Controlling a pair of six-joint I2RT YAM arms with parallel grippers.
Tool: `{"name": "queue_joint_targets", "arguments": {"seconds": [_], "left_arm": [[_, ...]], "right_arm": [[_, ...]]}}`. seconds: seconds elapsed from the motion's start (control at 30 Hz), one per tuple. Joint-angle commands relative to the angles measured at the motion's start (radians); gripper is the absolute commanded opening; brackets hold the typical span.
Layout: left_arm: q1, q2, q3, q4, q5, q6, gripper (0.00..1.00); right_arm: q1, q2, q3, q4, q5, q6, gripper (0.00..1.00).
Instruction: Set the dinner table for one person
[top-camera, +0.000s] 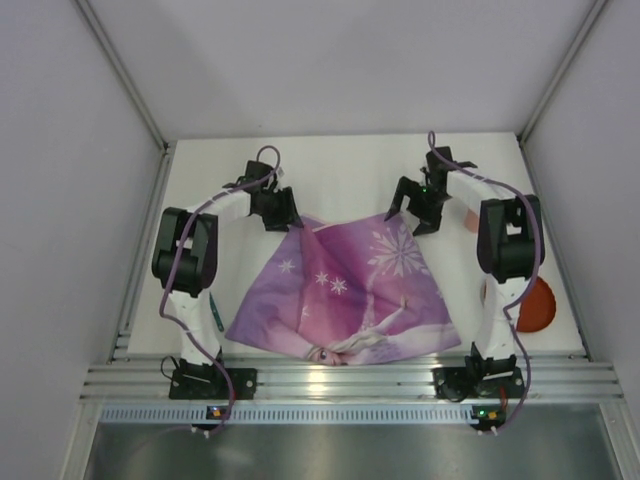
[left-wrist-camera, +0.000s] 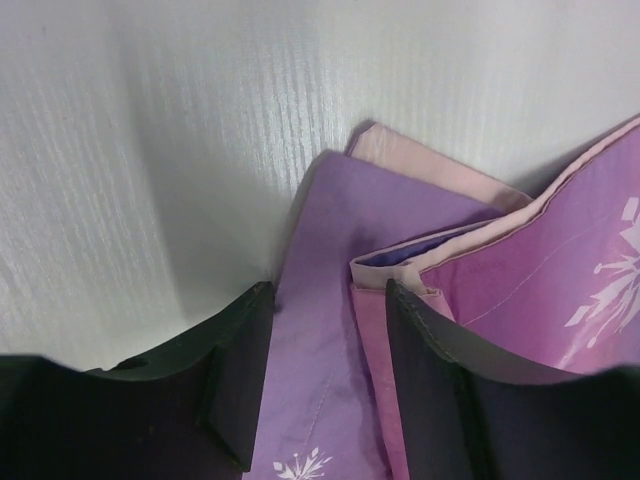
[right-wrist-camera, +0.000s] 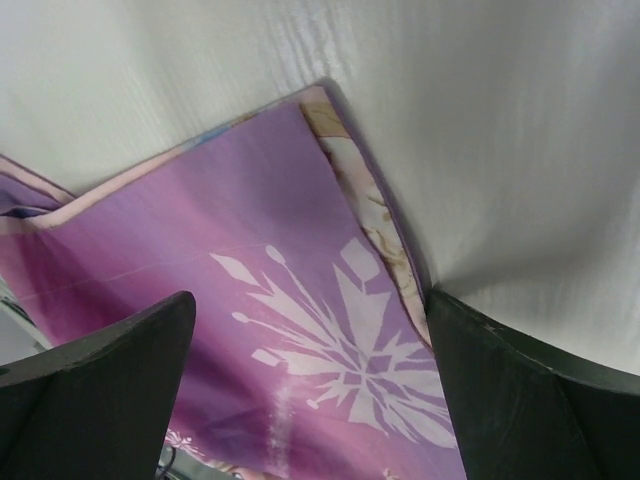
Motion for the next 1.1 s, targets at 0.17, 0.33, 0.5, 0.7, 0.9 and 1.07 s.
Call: {"name": "queue_joint_targets", "arguments": {"seconds": [0.17,0.33,0.5,0.7,0.9,1.07], "left_arm": [[-0.038,0.049,-0.062,0.01,0.04,0.039,0.45],[-0.039,0.044,-0.059,0.0,0.02,0.027,0.41],[-0.024,-0.035,-0.067,-0.034,-0.045,0.038,0.99],[-0.007,-0.102,-0.074,-0.054,-0.057,0.067,0.92],[-0.007,-0.053,-0.129,-0.007,-0.043,0.059,0.72],[-0.012,-0.03,-0.151,0.027,0.001,0.064,0.69]], "right_arm": [[0.068,0.079,0.019,0.059,-0.03,0.007,0.63],[0.074,0.089,0.027,0.053,-0.029,0.002,0.01],[0.053,0.041,0.024,-0.019,0.083,-0.036,0.0],[0.025,-0.014,-0.053,-0.034,0.122,-0.053,0.0],[0.018,-0.046,-0.083,-0.085,0.252,-0.034,0.0],[0.013,-0.075,-0.141,-0.082,0.277,-0.042,0.0]]}}
